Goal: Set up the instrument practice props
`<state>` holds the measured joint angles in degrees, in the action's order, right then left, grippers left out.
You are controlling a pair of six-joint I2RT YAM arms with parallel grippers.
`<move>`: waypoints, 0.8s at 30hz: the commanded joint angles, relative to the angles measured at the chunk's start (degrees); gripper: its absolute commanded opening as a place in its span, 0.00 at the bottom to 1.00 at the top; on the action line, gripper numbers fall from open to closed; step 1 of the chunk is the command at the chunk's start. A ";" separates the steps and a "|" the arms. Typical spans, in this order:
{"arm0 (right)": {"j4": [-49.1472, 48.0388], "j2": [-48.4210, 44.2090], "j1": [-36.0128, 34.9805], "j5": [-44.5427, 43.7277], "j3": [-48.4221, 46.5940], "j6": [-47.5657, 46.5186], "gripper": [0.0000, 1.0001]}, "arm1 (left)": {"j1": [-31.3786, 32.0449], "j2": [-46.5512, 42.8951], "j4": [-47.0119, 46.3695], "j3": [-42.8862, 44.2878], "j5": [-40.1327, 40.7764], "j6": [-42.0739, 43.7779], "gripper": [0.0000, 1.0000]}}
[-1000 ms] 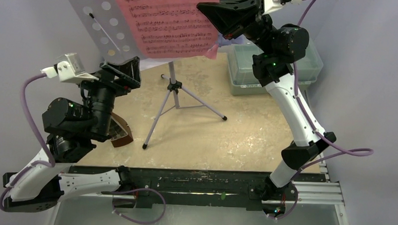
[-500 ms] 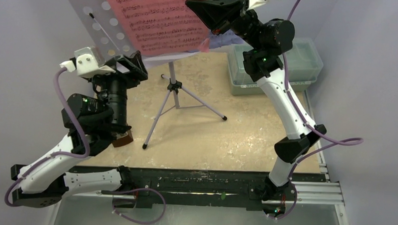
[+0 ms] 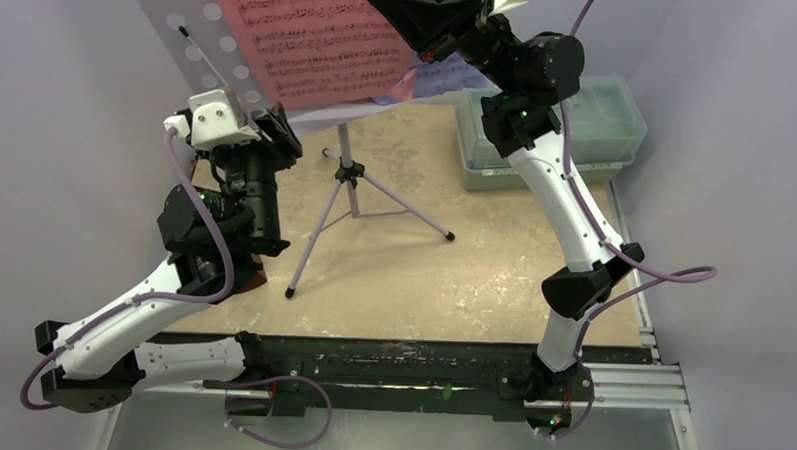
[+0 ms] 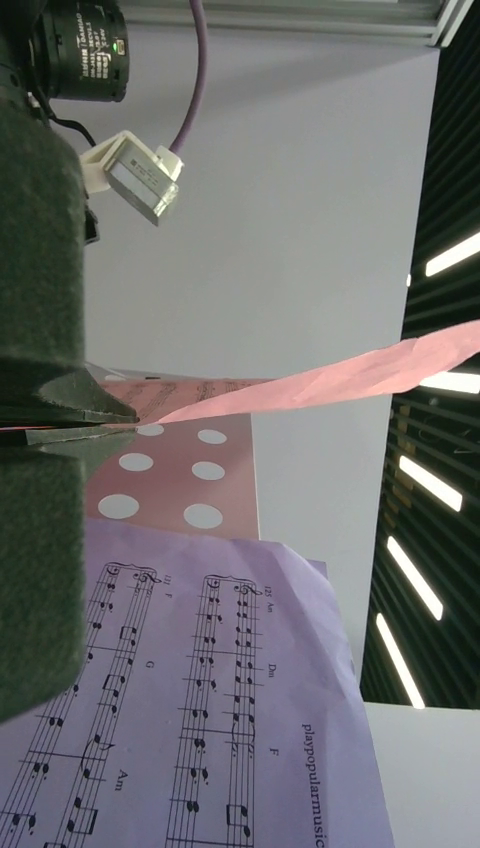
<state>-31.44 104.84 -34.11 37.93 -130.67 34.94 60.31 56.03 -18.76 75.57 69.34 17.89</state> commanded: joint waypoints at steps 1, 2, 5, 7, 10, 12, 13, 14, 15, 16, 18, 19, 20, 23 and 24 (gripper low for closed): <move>-2.10 -0.82 -0.68 -1.77 -1.25 -0.95 0.00 | -2.90 0.29 -1.58 -0.41 -1.53 0.21 0.50; -1.99 -0.66 -0.77 -1.88 -1.37 -1.07 0.00 | -4.33 0.30 -1.23 -0.52 -2.10 -0.50 0.47; -1.42 0.15 -0.84 -1.99 -2.30 -1.15 0.00 | -6.88 0.56 0.38 -0.43 -3.73 -2.81 0.42; -1.18 0.68 -0.91 -2.23 -2.84 -1.10 0.00 | -7.45 0.78 0.55 -0.34 -4.45 -3.25 0.39; -1.19 1.05 -0.96 -2.95 -3.00 -1.25 0.00 | -7.58 1.01 0.48 -0.25 -5.62 -3.36 0.33; -1.04 1.06 -1.02 -3.69 -3.02 -1.64 0.00 | -7.58 0.84 0.44 -0.30 -6.57 -3.64 0.30; -0.95 1.09 -1.01 -4.13 -3.09 -1.83 0.00 | -7.58 0.84 0.14 -0.44 -7.02 -3.40 0.29; -0.86 1.15 -1.00 -4.48 -3.12 -1.95 0.00 | -7.58 0.79 -0.52 -0.73 -7.54 -2.72 0.27; -0.75 1.30 -0.98 -4.71 -3.34 -2.04 0.00 | -7.62 0.76 -1.19 -1.21 -7.74 -2.27 0.24; -0.54 1.40 -1.04 -4.97 -3.48 -2.14 0.00 | -7.59 0.68 -1.42 -1.36 -7.84 -2.24 0.23; -0.17 1.59 -1.02 -5.64 -3.67 -2.36 0.00 | -7.58 0.37 -1.81 -1.87 -8.58 -2.25 0.22; -0.10 1.64 -1.02 -5.93 -3.63 -2.48 0.00 | -7.58 0.25 -1.99 -2.06 -8.80 -2.18 0.21; 0.03 1.68 -1.05 -6.27 -3.64 -2.58 0.00 | -7.62 0.22 -2.31 -2.23 -9.05 -1.95 0.20; 0.30 2.10 -1.01 -7.12 -3.91 -2.55 0.00 | -7.59 0.02 -3.35 -2.99 -9.98 -1.16 0.17; 0.39 2.31 -1.00 -7.31 -4.03 -2.45 0.00 | -7.61 -0.23 -3.98 -3.46 -10.48 -0.73 0.16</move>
<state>-30.72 106.67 -34.87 33.19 -132.16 33.32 52.82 56.36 -19.38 73.32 63.24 15.84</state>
